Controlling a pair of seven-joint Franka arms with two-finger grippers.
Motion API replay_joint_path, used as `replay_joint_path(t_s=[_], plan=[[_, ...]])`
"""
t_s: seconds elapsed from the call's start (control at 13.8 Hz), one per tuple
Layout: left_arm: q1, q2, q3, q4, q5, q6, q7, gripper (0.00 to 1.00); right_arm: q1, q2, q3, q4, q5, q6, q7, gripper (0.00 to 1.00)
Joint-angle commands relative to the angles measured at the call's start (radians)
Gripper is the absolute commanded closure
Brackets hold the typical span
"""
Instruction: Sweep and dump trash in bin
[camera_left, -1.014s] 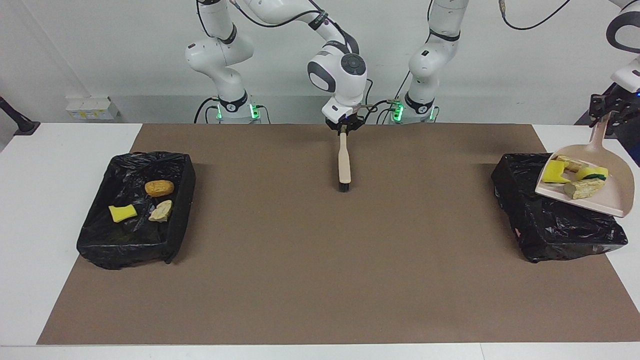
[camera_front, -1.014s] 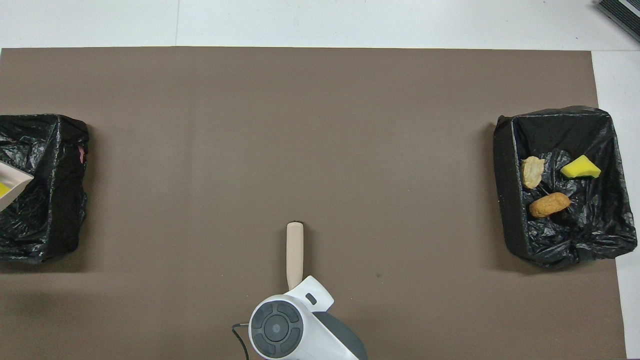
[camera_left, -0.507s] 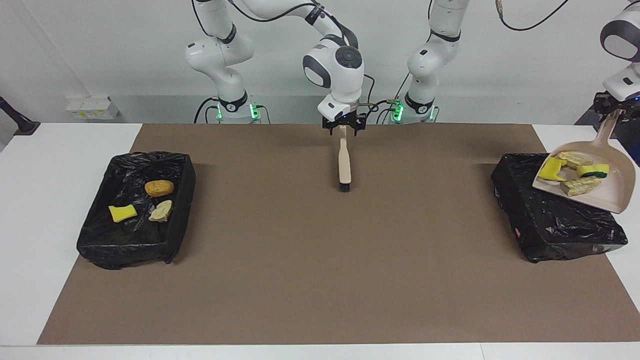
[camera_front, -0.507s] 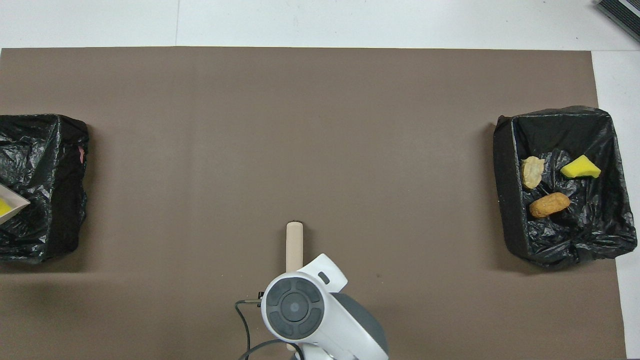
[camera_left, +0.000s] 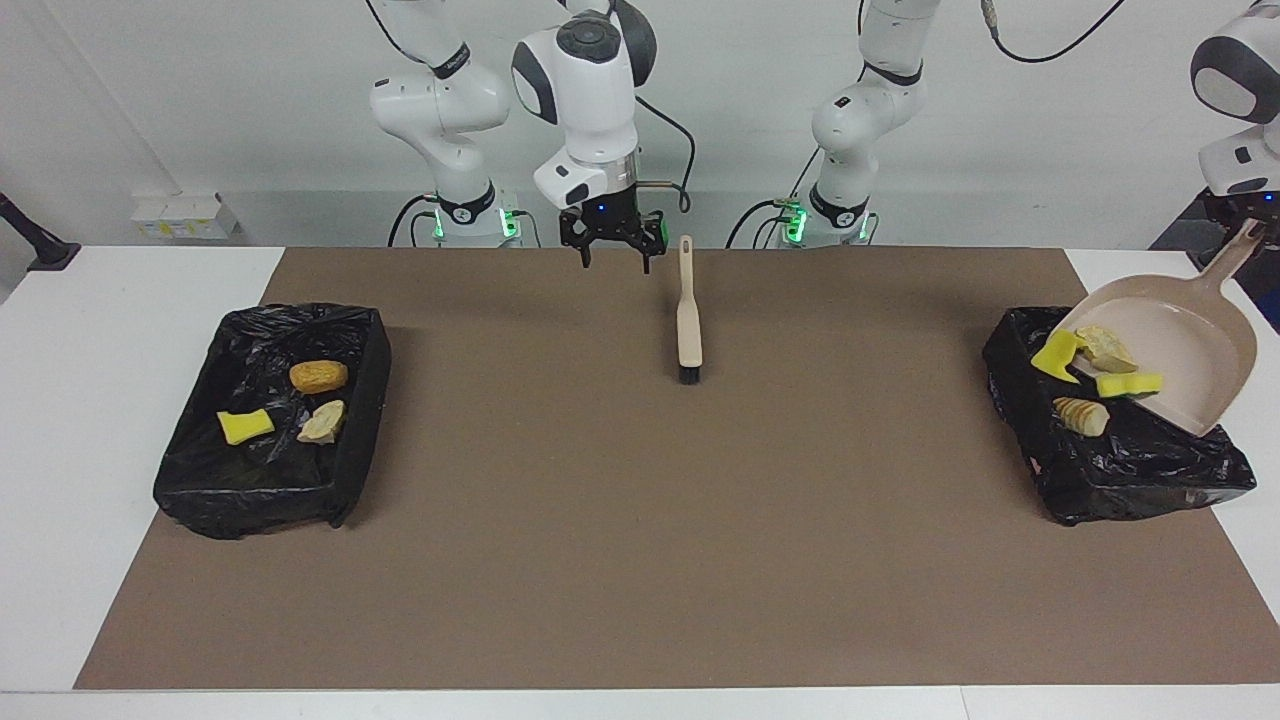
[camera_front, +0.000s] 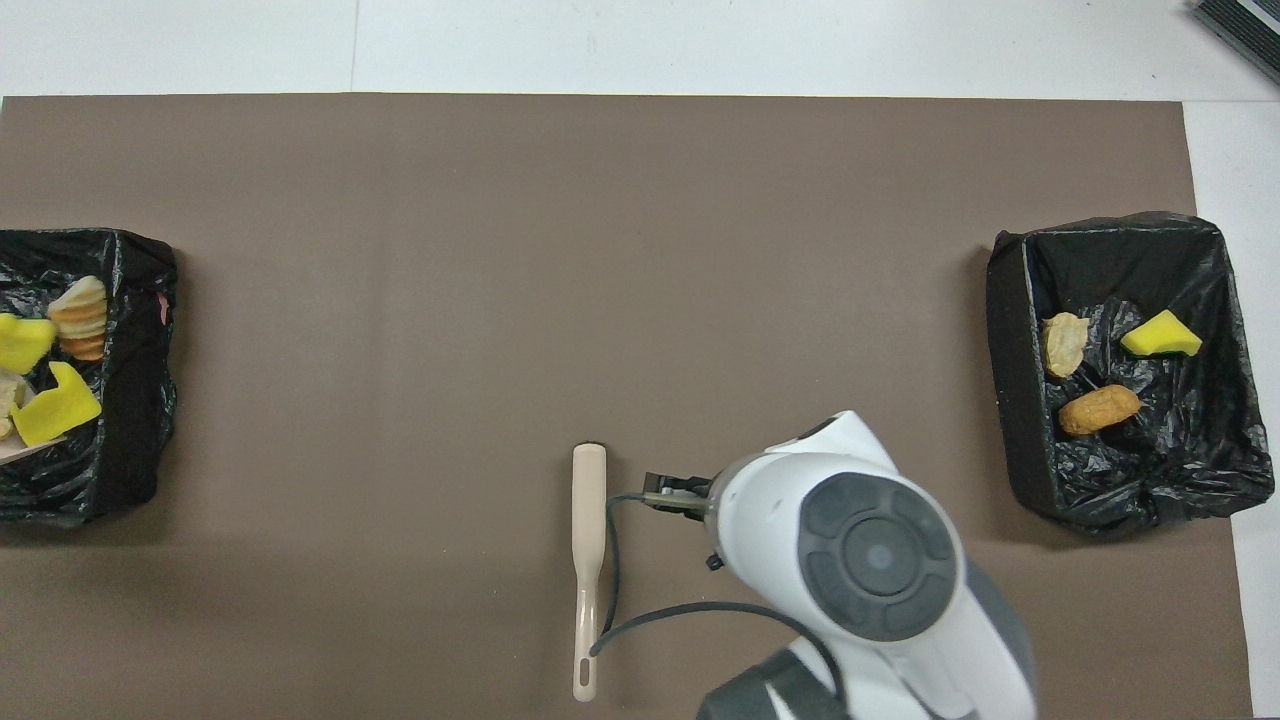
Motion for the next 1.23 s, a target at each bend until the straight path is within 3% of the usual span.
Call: replay_joint_path(t_s=[0.0, 0.22, 0.65, 0.94, 1.16], plan=[[0.002, 0.013, 0.007, 0.027, 0.053, 0.025, 0.062, 1.0, -0.061, -0.032, -0.075, 0.074, 0.026, -0.124, -0.141, 0.0], [0.009, 0.016, 0.018, 0.043, 0.101, 0.04, 0.112, 1.0, -0.064, -0.033, -0.152, 0.1, 0.025, -0.137, -0.221, 0.0], [-0.004, 0.051, 0.009, 0.149, 0.175, 0.027, 0.141, 1.0, -0.084, -0.01, -0.157, 0.158, 0.004, -0.151, -0.231, 0.0], [-0.049, 0.047, -0.002, 0.257, 0.023, -0.03, 0.141, 1.0, -0.091, 0.033, -0.174, 0.26, -0.08, -0.203, -0.283, 0.0], [-0.073, 0.038, -0.004, 0.265, -0.179, -0.055, 0.119, 1.0, -0.039, 0.106, -0.27, 0.374, -0.119, -0.244, -0.319, 0.0]])
